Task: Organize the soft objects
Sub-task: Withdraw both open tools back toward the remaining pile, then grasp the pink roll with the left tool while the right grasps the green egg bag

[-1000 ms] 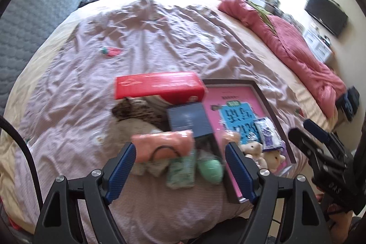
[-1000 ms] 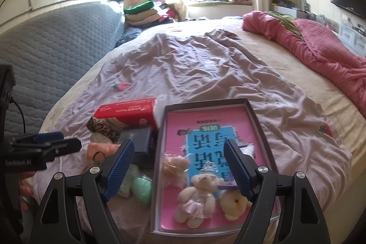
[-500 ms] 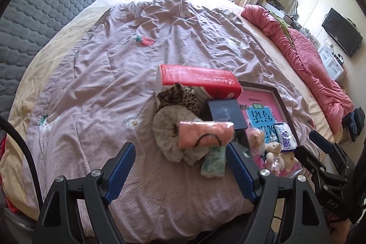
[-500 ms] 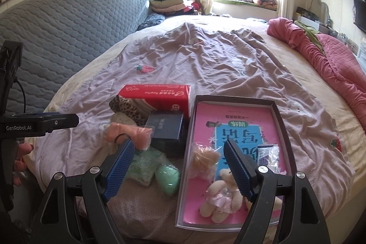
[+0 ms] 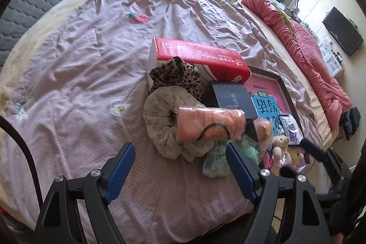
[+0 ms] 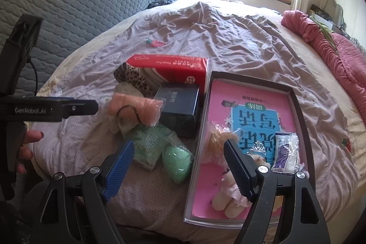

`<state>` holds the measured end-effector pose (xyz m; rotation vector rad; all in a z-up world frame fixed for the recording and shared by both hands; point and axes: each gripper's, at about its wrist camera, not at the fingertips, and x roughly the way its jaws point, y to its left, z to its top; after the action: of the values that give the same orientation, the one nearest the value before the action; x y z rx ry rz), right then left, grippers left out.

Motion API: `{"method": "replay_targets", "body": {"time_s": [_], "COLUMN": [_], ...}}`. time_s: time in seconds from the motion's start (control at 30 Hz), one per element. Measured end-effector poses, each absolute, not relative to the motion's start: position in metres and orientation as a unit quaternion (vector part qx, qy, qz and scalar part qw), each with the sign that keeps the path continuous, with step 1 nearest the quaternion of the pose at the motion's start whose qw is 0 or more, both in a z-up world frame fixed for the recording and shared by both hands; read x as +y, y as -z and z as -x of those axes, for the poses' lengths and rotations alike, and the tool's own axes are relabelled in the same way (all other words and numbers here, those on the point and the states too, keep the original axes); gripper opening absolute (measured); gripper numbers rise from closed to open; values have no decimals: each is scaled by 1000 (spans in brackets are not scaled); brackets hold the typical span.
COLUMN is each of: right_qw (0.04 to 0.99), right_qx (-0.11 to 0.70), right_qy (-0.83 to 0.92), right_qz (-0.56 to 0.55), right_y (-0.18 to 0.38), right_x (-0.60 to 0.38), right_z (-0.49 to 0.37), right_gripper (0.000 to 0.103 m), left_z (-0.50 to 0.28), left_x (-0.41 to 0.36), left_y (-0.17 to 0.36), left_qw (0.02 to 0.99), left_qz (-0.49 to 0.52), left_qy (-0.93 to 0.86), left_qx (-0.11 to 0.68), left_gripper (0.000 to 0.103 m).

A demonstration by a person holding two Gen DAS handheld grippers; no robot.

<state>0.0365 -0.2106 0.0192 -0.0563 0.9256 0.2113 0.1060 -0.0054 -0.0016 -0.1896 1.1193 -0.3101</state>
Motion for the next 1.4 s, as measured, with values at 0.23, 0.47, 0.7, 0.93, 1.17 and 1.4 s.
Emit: {"method": "replay_targets", "body": {"time_s": [0.23, 0.47, 0.7, 0.93, 1.17, 1.4], "right_qw": [874, 861, 855, 845, 828, 838], "right_qx": [471, 489, 488, 497, 507, 496], "right_qy": [-111, -111, -113, -117, -117, -115], "right_qz": [47, 86, 133, 160, 211, 195], "right_y": [7, 28, 40, 54, 69, 64], "right_x": [-205, -198, -188, -183, -172, -182], "right_z": [-46, -56, -60, -67, -67, -67], "right_gripper": [81, 81, 81, 81, 63, 50], "left_z": [-128, -139, -142, -145, -141, -136], "left_x": [-13, -20, -26, -26, -31, -30], "left_y": [23, 30, 37, 37, 34, 25], "left_qw": [817, 814, 807, 800, 799, 802], "left_qz": [110, 126, 146, 158, 152, 157], "left_qy": [161, 181, 204, 222, 238, 244], "left_qx": [543, 538, 535, 535, 531, 521], "left_gripper": [80, 69, 36, 6, 3, 2]}}
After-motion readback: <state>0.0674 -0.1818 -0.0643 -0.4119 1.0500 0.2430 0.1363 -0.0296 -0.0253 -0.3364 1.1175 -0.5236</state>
